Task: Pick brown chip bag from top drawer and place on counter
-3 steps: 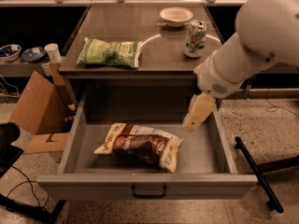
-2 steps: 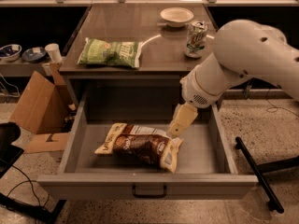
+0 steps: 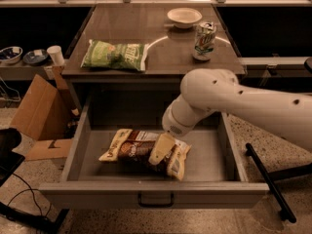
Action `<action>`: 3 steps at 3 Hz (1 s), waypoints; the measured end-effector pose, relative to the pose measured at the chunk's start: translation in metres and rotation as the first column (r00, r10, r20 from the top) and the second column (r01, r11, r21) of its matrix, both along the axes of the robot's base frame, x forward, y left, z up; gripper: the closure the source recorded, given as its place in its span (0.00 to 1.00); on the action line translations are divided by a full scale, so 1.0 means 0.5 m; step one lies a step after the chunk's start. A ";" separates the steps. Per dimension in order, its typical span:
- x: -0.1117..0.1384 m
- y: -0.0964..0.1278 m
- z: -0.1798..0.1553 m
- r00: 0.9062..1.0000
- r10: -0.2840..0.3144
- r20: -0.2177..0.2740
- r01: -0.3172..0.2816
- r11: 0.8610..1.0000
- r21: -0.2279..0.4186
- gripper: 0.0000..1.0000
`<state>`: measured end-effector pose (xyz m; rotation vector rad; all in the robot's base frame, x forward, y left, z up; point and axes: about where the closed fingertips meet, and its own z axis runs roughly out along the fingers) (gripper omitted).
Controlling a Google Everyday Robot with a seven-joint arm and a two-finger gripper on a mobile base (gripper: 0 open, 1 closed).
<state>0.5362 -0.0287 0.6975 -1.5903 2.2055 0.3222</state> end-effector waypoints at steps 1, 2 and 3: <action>-0.011 0.027 -0.084 0.998 -0.026 -0.054 0.025 0.999 -0.026 0.00; -0.011 0.054 -0.131 0.996 -0.024 -0.091 0.022 1.000 -0.020 0.18; -0.011 0.055 -0.135 0.995 -0.023 -0.094 0.021 1.000 -0.020 0.42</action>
Offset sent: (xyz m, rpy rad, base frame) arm -0.0026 0.0431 -0.0920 -0.0075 0.1309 -0.0192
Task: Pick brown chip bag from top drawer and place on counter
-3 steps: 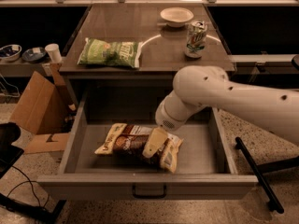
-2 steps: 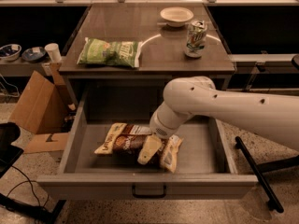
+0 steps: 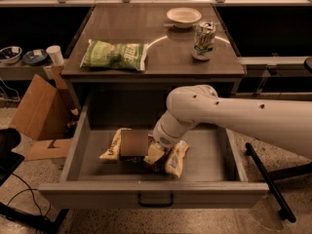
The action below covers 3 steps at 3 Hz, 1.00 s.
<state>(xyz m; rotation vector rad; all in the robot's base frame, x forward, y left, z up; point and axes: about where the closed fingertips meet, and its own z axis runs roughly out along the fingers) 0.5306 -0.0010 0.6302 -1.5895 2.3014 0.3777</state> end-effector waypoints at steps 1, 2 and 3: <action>-0.006 0.002 0.033 1.000 -0.004 0.025 0.005 1.000 -0.022 0.66; 0.003 -0.016 0.121 0.997 -0.006 0.083 0.012 0.997 -0.071 0.88; 0.023 -0.040 0.288 0.988 0.039 0.148 -0.022 0.993 -0.116 1.00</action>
Offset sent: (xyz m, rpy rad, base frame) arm 0.0078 -0.0223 0.1280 -0.1413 -0.1646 -0.0163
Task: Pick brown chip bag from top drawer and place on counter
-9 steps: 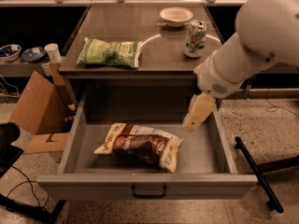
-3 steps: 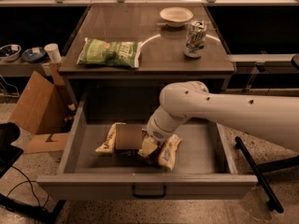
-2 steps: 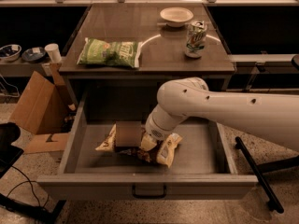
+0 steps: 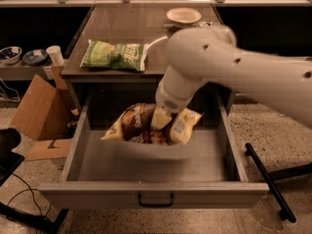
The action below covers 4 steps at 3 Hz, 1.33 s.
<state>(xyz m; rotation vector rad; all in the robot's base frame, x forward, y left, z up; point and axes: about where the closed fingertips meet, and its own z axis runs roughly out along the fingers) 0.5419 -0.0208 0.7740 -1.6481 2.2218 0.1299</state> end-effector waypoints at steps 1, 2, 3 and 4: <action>0.024 -0.033 0.131 0.999 0.050 0.008 -0.050 0.999 0.016 1.00; 0.055 -0.059 0.237 0.998 0.063 -0.008 -0.063 0.998 0.008 1.00; 0.096 -0.067 0.361 0.999 0.013 0.033 -0.013 1.000 0.002 1.00; 0.155 -0.072 0.474 0.990 -0.095 0.102 0.088 0.994 0.068 1.00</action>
Offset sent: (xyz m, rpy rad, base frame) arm 0.0775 -0.0432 0.2640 0.0631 -0.0956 0.0534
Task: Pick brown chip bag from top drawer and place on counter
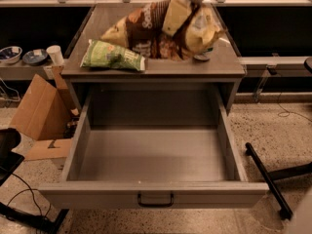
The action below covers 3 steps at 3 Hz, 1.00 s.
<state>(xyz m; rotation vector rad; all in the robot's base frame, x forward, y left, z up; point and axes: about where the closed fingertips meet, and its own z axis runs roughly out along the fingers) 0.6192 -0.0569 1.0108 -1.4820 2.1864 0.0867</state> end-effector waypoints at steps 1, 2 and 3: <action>0.016 -0.002 0.062 0.998 -0.027 0.058 0.024 0.999 0.038 1.00; 0.016 -0.002 0.062 0.998 -0.027 0.058 0.024 0.999 0.038 1.00; 0.045 0.017 0.071 0.996 0.000 0.087 -0.004 0.999 0.045 1.00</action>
Offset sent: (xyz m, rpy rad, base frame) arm 0.0082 -0.0017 0.0306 0.0376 -0.0564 -0.0293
